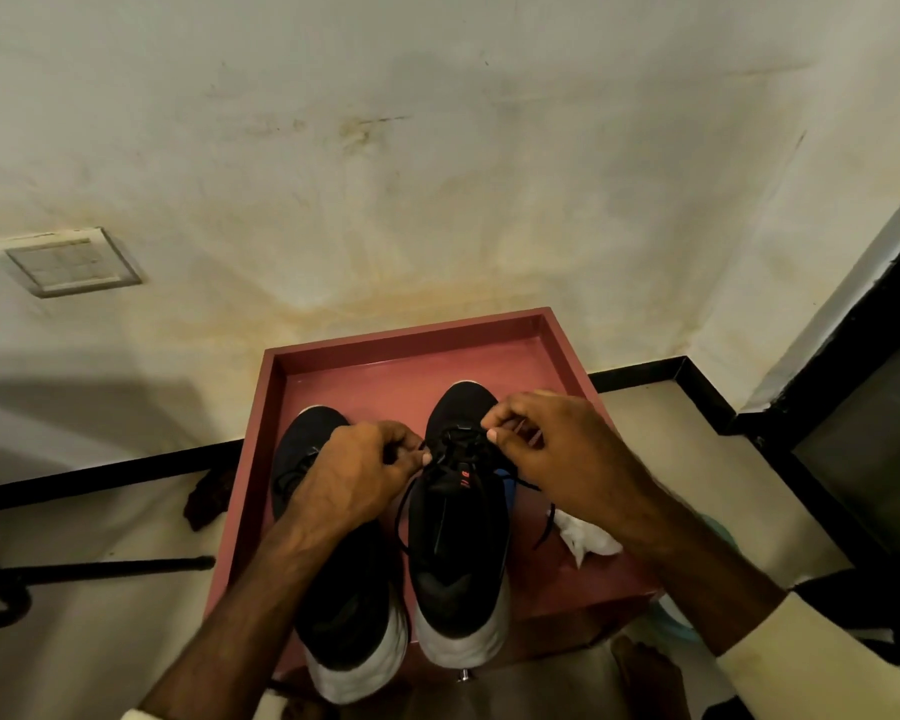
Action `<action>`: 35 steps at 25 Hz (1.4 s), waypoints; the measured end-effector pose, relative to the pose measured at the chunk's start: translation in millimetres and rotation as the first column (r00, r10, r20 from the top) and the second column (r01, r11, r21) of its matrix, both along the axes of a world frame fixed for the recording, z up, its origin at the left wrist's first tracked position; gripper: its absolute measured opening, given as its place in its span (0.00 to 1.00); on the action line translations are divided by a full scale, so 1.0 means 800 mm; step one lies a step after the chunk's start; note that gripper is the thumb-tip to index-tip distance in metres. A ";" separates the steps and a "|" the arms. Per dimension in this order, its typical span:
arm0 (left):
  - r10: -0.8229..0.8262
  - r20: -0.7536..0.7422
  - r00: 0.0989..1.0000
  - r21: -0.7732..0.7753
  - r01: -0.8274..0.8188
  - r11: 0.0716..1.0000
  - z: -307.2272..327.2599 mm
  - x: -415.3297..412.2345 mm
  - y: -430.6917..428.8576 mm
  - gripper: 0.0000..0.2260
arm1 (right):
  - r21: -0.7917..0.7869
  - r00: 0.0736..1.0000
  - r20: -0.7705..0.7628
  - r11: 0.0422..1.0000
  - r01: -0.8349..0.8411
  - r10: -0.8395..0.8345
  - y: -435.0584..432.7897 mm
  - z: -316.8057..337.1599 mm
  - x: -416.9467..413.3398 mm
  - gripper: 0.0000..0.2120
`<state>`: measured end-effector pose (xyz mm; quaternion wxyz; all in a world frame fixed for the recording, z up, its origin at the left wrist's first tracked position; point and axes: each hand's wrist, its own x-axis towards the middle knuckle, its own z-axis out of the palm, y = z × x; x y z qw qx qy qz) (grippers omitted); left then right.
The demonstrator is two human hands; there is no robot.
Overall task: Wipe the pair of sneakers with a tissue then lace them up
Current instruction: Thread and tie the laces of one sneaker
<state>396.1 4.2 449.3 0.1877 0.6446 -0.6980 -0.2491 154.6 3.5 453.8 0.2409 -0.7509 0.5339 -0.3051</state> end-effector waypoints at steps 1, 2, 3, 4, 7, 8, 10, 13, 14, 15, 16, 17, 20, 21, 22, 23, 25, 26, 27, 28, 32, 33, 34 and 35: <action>-0.004 -0.034 0.999 0.001 0.004 1.000 0.000 -0.002 0.000 0.03 | 0.024 1.000 -0.002 1.000 -0.019 0.019 -0.001 -0.001 0.005 0.05; -0.002 -0.085 0.996 -0.004 0.002 1.000 0.001 -0.004 0.000 0.02 | 0.042 0.999 -0.008 0.998 -0.043 0.043 -0.002 -0.002 0.010 0.06; 0.006 -0.140 0.990 -0.006 -0.007 1.000 0.003 -0.005 0.000 0.02 | 0.053 0.997 -0.029 0.996 -0.066 0.068 -0.004 -0.002 0.015 0.06; 0.015 -0.184 0.983 -0.011 -0.017 1.000 0.006 -0.006 -0.001 0.03 | 0.055 0.994 -0.060 0.995 -0.086 0.089 -0.005 -0.004 0.020 0.06; 0.021 -0.197 0.980 -0.016 -0.025 1.000 0.008 -0.004 -0.003 0.07 | 0.068 0.980 -0.165 0.992 -0.102 0.112 -0.009 -0.004 0.029 0.08; 0.010 -0.178 0.984 0.000 -0.010 1.000 0.008 -0.002 -0.002 0.08 | 0.074 0.977 -0.182 0.992 -0.102 0.114 -0.009 -0.004 0.030 0.07; -0.025 -0.116 0.993 0.052 0.032 0.998 0.008 0.000 -0.001 0.09 | 0.075 0.977 -0.184 0.992 -0.098 0.110 -0.008 0.000 0.031 0.04; -0.040 -0.099 0.994 0.137 0.053 0.989 0.012 0.005 0.000 0.13 | 0.098 0.993 -0.104 0.994 -0.051 0.062 -0.007 0.005 0.029 0.02; -0.047 -0.121 0.992 0.184 0.069 0.980 0.014 0.006 0.001 0.14 | 0.120 0.996 -0.080 0.992 -0.030 0.039 -0.006 0.005 0.029 0.02; -0.066 -0.130 0.989 0.229 0.094 0.969 0.017 0.008 0.002 0.15 | 0.145 0.997 -0.067 0.989 -0.018 0.028 -0.006 0.004 0.030 0.02; -0.093 -0.118 0.989 0.255 0.120 0.960 0.018 0.009 0.004 0.14 | 0.170 0.998 -0.056 0.985 -0.018 0.028 -0.005 0.004 0.031 0.03; -0.118 -0.087 0.989 0.257 0.136 0.957 0.018 0.010 0.005 0.12 | 0.194 0.998 -0.046 0.981 -0.021 0.031 -0.004 0.004 0.032 0.03; -0.101 -0.032 0.994 0.223 0.105 0.969 0.016 0.012 0.008 0.06 | 0.221 1.000 -0.023 0.975 -0.010 0.015 -0.005 0.007 0.030 0.04; -0.084 -0.030 0.996 0.223 0.089 0.971 0.015 0.012 0.008 0.05 | 0.220 1.000 -0.024 0.975 0.001 0.005 -0.005 0.009 0.028 0.04; -0.070 -0.029 0.997 0.227 0.075 0.971 0.015 0.012 0.009 0.05 | 0.225 1.000 -0.024 0.974 0.013 -0.008 -0.005 0.012 0.024 0.05; -0.060 -0.028 0.998 0.232 0.065 0.971 0.016 0.012 0.009 0.05 | 0.231 0.999 -0.024 0.972 0.028 -0.023 -0.005 0.014 0.020 0.06; -0.051 -0.026 0.998 0.240 0.056 0.969 0.017 0.012 0.010 0.06 | 0.242 0.997 -0.024 0.967 0.077 -0.073 -0.004 0.015 0.012 0.08; -0.051 -0.023 0.998 0.242 0.055 0.969 0.017 0.012 0.010 0.06 | 0.236 0.994 -0.026 0.965 0.112 -0.109 -0.004 0.015 0.009 0.09; -0.053 -0.023 0.998 0.243 0.057 0.968 0.018 0.012 0.010 0.06 | 0.223 0.989 -0.034 0.964 0.147 -0.143 -0.005 0.014 0.006 0.11; -0.058 -0.028 0.998 0.241 0.063 0.968 0.018 0.012 0.010 0.06 | 0.212 0.986 -0.043 0.963 0.166 -0.161 -0.006 0.013 0.003 0.12; -0.085 -0.083 0.993 0.231 0.102 0.968 0.022 0.012 0.013 0.09 | 0.253 0.999 -0.001 0.967 0.038 -0.039 -0.006 0.009 0.002 0.05; -0.088 -0.107 0.990 0.243 0.112 0.964 0.025 0.014 0.013 0.09 | 0.233 1.000 0.010 0.972 0.012 -0.015 -0.007 0.007 0.003 0.08; -0.091 -0.136 0.987 0.265 0.124 0.956 0.028 0.017 0.013 0.10 | 0.195 1.000 0.025 0.981 0.011 -0.016 -0.008 0.007 0.004 0.10; -0.094 -0.172 0.981 0.294 0.142 0.945 0.031 0.020 0.012 0.09 | 0.147 0.998 0.044 0.989 0.028 -0.035 -0.008 0.008 0.005 0.12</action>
